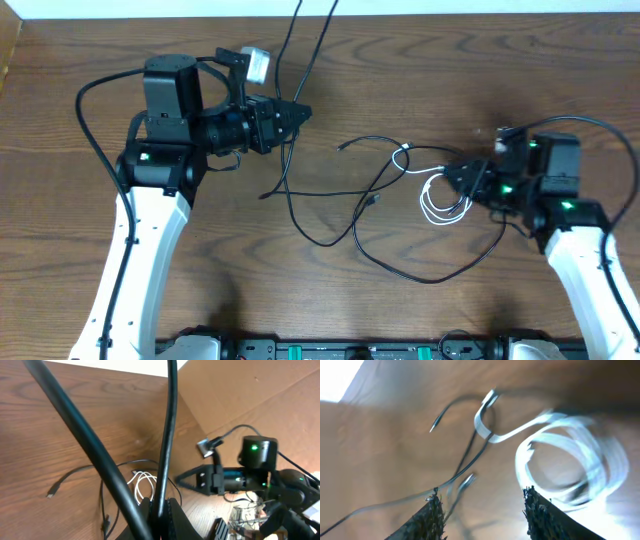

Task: Untangle cables

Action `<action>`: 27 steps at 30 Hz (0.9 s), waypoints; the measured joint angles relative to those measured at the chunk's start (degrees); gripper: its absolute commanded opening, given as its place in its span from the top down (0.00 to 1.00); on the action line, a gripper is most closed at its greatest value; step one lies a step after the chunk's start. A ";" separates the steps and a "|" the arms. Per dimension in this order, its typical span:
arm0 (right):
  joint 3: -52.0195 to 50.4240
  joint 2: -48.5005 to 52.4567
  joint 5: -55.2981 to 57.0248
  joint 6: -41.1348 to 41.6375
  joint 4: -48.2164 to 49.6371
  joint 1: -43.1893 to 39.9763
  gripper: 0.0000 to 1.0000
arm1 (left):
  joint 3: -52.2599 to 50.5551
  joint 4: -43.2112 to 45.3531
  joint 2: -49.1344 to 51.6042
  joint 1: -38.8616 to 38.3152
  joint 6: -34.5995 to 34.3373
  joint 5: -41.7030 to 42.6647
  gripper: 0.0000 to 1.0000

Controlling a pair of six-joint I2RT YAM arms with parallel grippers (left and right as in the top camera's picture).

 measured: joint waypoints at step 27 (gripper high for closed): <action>-1.36 29.51 -4.13 26.86 30.27 12.59 0.99 | 0.00 0.09 0.00 0.02 0.79 0.04 0.92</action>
